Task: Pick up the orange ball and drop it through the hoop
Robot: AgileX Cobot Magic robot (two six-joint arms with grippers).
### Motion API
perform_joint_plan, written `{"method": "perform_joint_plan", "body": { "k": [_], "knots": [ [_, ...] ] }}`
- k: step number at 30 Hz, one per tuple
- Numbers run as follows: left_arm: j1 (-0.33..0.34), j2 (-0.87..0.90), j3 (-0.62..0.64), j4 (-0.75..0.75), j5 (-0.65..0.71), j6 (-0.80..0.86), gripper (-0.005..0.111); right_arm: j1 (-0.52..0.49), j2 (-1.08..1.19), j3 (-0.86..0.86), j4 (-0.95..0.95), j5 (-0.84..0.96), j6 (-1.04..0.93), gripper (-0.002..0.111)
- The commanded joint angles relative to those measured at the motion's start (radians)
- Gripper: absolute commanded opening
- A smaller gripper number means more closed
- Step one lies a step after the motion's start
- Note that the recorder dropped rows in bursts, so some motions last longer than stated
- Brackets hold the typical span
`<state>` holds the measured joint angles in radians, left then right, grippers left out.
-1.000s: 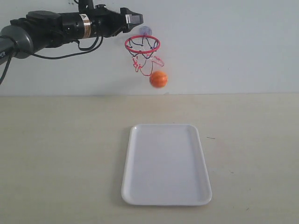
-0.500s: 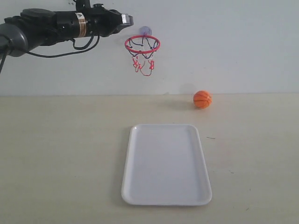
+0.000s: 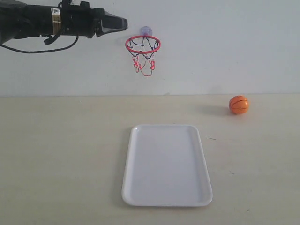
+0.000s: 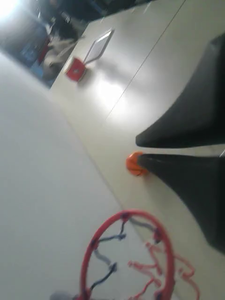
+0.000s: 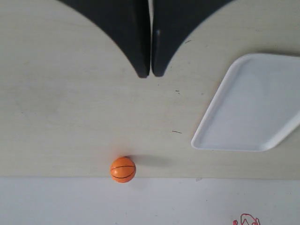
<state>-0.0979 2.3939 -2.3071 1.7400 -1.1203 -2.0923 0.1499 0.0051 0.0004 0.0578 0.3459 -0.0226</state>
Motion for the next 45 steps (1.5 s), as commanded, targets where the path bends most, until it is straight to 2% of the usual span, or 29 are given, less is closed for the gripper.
{"method": "perform_joint_plan", "body": {
  "k": [1, 7, 14, 19, 22, 23, 24, 25, 26, 27, 28, 29, 30, 32, 34, 39, 45],
  "knots": [
    [0.006, -0.03, 0.085, 0.004, -0.101, -0.009, 0.004, 0.002, -0.005, 0.0, -0.002, -0.007, -0.001, 0.0],
    [-0.047, -0.127, 0.334, 0.004, -0.101, 0.002, 0.004, 0.002, -0.005, 0.0, -0.002, -0.009, -0.001, 0.0],
    [-0.062, -0.306, 0.663, 0.004, -0.101, 0.165, 0.004, 0.002, -0.005, 0.0, -0.002, -0.009, -0.001, 0.0],
    [-0.062, -0.503, 0.91, 0.0, -0.101, 0.309, 0.004, 0.002, -0.005, 0.0, -0.002, -0.009, -0.001, 0.0],
    [-0.062, -0.632, 1.084, -0.093, -0.101, 0.411, 0.004, 0.002, -0.005, 0.0, -0.002, -0.009, -0.001, 0.0],
    [-0.062, -0.724, 1.195, -0.178, -0.101, 0.477, 0.004, 0.002, -0.005, 0.0, -0.002, -0.009, -0.001, 0.0],
    [-0.062, -0.777, 1.247, -0.215, -0.101, 0.507, 0.004, 0.002, -0.005, 0.0, -0.002, -0.009, -0.001, 0.0],
    [-0.062, -0.889, 1.377, -0.3, -0.073, 0.556, 0.004, 0.002, -0.005, 0.0, -0.002, -0.009, -0.001, 0.0],
    [-0.064, -0.935, 1.428, -0.322, -0.052, 0.568, 0.004, 0.002, -0.005, 0.0, -0.002, -0.009, -0.001, 0.0],
    [-0.075, -1.052, 1.549, -0.342, 0.011, 0.576, 0.004, 0.002, -0.005, 0.0, -0.002, -0.009, -0.001, 0.0],
    [-0.087, -1.112, 1.607, -0.342, 0.05, 0.58, 0.004, 0.002, -0.005, 0.0, -0.002, -0.009, -0.001, 0.0],
    [-0.119, -1.224, 1.724, -0.357, 0.122, 0.592, 0.004, 0.002, -0.005, 0.0, -0.002, -0.009, -0.001, 0.0],
    [-0.136, -1.287, 1.783, -0.382, 0.158, 0.6, 0.004, 0.002, -0.005, 0.0, -0.002, -0.009, -0.001, 0.0],
    [-0.181, -1.536, 1.96, -0.52, 0.241, 0.617, 0.004, 0.002, -0.005, 0.0, -0.002, -0.009, -0.001, 0.0],
    [-0.182, -1.722, 2.035, -0.524, 0.252, 0.632, 0.004, 0.002, -0.005, 0.0, -0.002, -0.009, -0.001, 0.0],
    [-0.182, -2.029, 2.064, -0.466, 0.204, 0.632, 0.004, 0.002, -0.005, 0.0, -0.002, -0.009, -0.001, 0.0],
    [-0.182, -2.217, 2.064, -0.472, 0.077, 0.632, 0.004, 0.002, -0.005, 0.0, -0.002, -0.009, -0.001, 0.0]
  ]
}}
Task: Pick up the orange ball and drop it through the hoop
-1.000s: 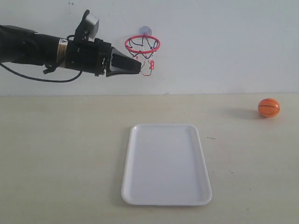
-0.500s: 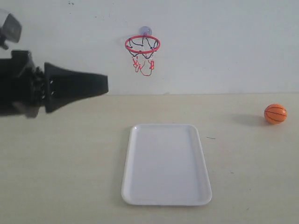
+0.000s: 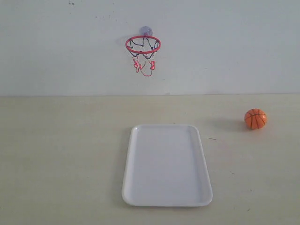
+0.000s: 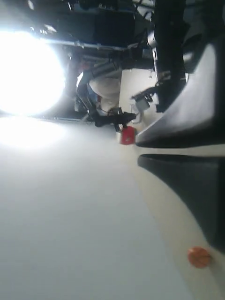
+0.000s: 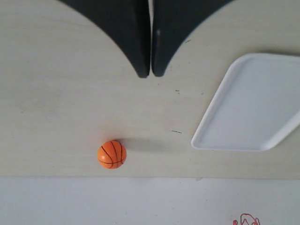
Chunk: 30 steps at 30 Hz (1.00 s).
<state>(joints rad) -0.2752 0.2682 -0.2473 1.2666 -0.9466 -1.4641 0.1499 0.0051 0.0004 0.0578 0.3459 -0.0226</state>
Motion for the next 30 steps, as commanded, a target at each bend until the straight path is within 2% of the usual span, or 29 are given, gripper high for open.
{"method": "perform_joint_plan", "body": {
  "k": [1, 4, 7, 11, 14, 16, 18, 20, 23, 24, 26, 27, 30],
  "knots": [
    [-0.005, -0.114, 0.004, 0.001, -0.119, 0.004, 0.004, 0.002, -0.005, 0.0, -0.002, -0.009, -0.001, 0.0],
    [-0.005, -0.166, 0.004, -0.002, -0.153, 0.044, 0.004, 0.002, -0.005, 0.0, -0.002, -0.009, -0.001, 0.0],
    [-0.005, -0.189, 0.004, -0.079, -0.08, 0.06, 0.004, 0.002, -0.005, 0.0, -0.002, -0.009, -0.001, 0.0],
    [-0.005, -0.189, 0.004, -0.263, 0.143, 0.06, 0.004, 0.002, -0.005, 0.0, -0.002, -0.009, -0.001, 0.0],
    [-0.005, -0.189, 0.004, -0.296, 0.331, 0.067, 0.004, 0.002, -0.005, 0.0, -0.002, -0.009, -0.001, 0.0],
    [-0.005, -0.189, 0.007, -0.332, 0.444, 0.135, 0.004, 0.002, -0.005, 0.0, -0.002, -0.009, -0.001, 0.0],
    [-0.005, -0.189, 0.019, -0.449, 0.57, 0.324, 0.004, 0.002, -0.005, 0.0, -0.002, -0.009, -0.001, 0.0],
    [-0.005, -0.189, 0.03, -0.679, 0.695, 0.604, 0.004, 0.002, -0.005, 0.0, -0.002, -0.009, -0.001, 0.0],
    [-0.005, -0.189, 0.054, -1.047, 0.819, 1.137, 0.004, 0.002, -0.005, 0.0, -0.002, -0.009, -0.001, 0.0],
    [-0.005, -0.189, 0.066, -1.192, 0.847, 1.376, 0.004, 0.002, -0.005, 0.0, -0.002, -0.009, -0.001, 0.0],
    [-0.005, -0.189, 0.088, -1.388, 0.865, 1.639, 0.004, 0.002, -0.005, 0.0, -0.002, -0.009, -0.001, 0.0],
    [-0.005, -0.189, 0.096, -1.474, 0.873, 1.727, 0.004, 0.002, -0.005, 0.0, -0.002, -0.009, -0.001, 0.0],
    [-0.005, -0.204, 0.131, -1.602, 0.895, 1.81, 0.004, 0.002, -0.005, 0.0, -0.002, -0.009, -0.001, 0.0]
  ]
}}
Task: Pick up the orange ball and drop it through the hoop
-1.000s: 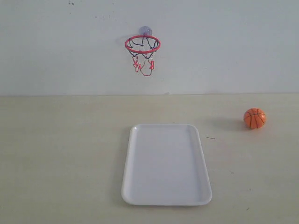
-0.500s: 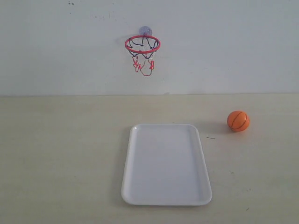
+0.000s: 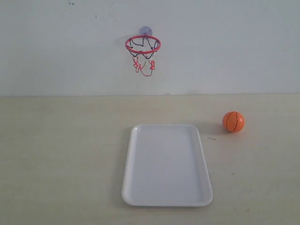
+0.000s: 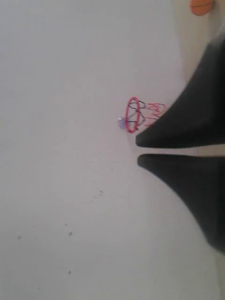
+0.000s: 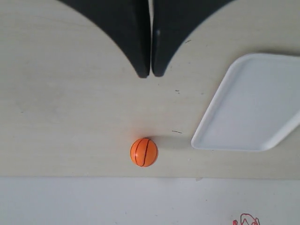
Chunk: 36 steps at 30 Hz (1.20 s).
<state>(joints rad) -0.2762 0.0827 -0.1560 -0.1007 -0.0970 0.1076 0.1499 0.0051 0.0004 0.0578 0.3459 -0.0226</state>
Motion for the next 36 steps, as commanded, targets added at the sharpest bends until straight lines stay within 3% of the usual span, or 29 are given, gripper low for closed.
{"method": "perform_joint_plan", "body": {
  "k": [1, 6, 8, 15, 19, 23, 26, 29, 31, 34, 36],
  "knots": [
    [-0.004, -0.037, 0.056, -0.237, 0.046, 0.239, 0.004, 0.002, -0.005, 0.0, -0.002, -0.009, -0.001, 0.0],
    [0.016, -0.083, 0.156, -0.232, 0.018, 0.268, 0.004, 0.002, -0.005, 0.0, -0.002, -0.005, -0.001, 0.0],
    [0.041, -0.083, 0.156, -0.236, 0.125, 0.262, 0.004, 0.002, -0.005, 0.0, -0.002, -0.006, -0.001, 0.0],
    [0.224, -0.083, 0.156, -0.338, 0.392, 0.171, 0.004, 0.002, -0.005, 0.0, -0.002, -0.006, -0.001, 0.0],
    [0.302, -0.083, 0.156, -0.363, 0.433, 0.171, 0.004, 0.002, -0.005, 0.0, -0.002, -0.006, -0.001, 0.0],
    [0.315, -0.083, 0.156, -0.365, 0.421, 0.16, 0.004, 0.002, -0.005, 0.0, -0.002, -0.006, -0.001, 0.0],
    [0.315, -0.083, 0.156, -0.367, 0.418, 0.003, 0.004, 0.002, -0.005, 0.0, -0.002, -0.004, -0.001, 0.0],
    [0.315, -0.083, 0.156, -0.286, 0.416, -0.279, 0.004, 0.002, -0.005, 0.0, -0.002, -0.004, -0.001, 0.0],
    [0.315, -0.083, 0.156, -0.141, 0.396, -0.408, 0.004, 0.002, -0.005, 0.0, -0.002, -0.004, -0.001, 0.0],
    [0.315, -0.083, 0.156, 0.059, 0.386, -0.405, 0.004, 0.002, -0.005, 0.0, -0.002, -0.004, -0.001, 0.0],
    [0.315, -0.083, 0.156, 0.083, 0.386, -0.299, 0.004, 0.002, -0.005, 0.0, -0.002, -0.004, -0.001, 0.0]
  ]
}}
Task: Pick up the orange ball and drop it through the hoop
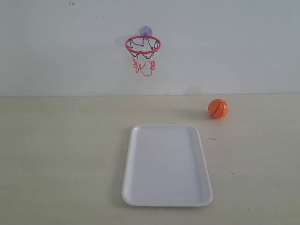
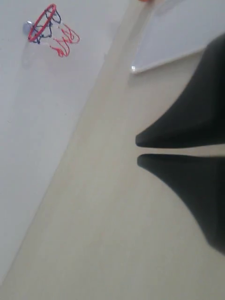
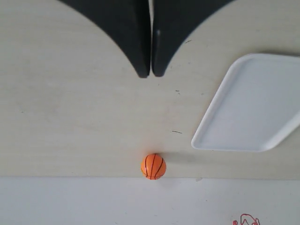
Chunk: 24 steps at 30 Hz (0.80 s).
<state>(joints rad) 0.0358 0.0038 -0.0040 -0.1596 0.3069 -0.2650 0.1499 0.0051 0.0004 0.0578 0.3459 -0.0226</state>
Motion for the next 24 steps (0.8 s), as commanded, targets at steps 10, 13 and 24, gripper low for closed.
{"method": "perform_joint_plan", "body": {
  "k": [10, 13, 24],
  "knots": [
    [0.003, -0.004, 0.004, 0.064, -0.018, 0.298, 0.004, 0.002, -0.005, 0.0, -0.002, -0.004, -0.001, 0.0],
    [0.003, -0.004, 0.004, 0.064, -0.018, 0.283, 0.004, 0.002, -0.005, 0.0, -0.002, -0.004, -0.001, 0.0],
    [0.003, -0.004, 0.004, 0.066, -0.018, 0.258, 0.004, 0.002, -0.005, 0.0, -0.002, -0.004, -0.001, 0.0]
  ]
}}
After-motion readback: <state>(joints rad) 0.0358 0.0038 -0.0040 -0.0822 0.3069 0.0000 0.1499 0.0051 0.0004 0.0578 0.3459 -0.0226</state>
